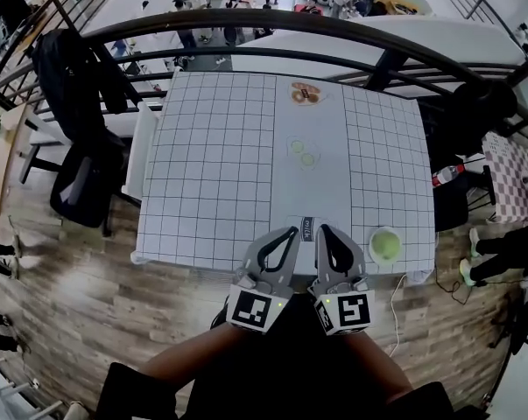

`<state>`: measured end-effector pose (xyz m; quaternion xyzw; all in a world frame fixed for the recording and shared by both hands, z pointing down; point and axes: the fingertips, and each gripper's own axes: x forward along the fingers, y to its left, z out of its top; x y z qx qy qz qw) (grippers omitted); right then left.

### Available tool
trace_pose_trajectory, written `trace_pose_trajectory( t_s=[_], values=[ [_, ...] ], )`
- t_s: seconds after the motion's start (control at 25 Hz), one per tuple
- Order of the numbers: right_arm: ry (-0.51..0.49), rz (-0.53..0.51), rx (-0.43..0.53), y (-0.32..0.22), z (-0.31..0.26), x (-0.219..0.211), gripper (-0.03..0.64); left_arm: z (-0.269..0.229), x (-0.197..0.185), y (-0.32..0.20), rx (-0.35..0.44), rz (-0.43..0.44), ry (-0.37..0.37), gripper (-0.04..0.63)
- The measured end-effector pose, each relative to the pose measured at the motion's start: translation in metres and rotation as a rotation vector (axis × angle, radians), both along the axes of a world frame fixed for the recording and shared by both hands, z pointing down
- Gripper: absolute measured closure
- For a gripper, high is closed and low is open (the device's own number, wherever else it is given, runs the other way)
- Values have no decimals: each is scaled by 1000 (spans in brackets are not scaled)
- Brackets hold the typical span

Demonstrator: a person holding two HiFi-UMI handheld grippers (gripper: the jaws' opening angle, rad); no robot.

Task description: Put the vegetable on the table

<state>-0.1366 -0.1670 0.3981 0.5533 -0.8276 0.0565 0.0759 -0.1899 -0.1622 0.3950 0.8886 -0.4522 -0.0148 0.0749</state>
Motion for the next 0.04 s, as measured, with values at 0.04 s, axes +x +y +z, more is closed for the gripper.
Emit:
trace_pose_trajectory(
  t_s=[0.04],
  values=[
    [4, 3, -5, 2, 1, 3, 620, -1, 4, 3, 1, 6, -3, 588]
  ],
)
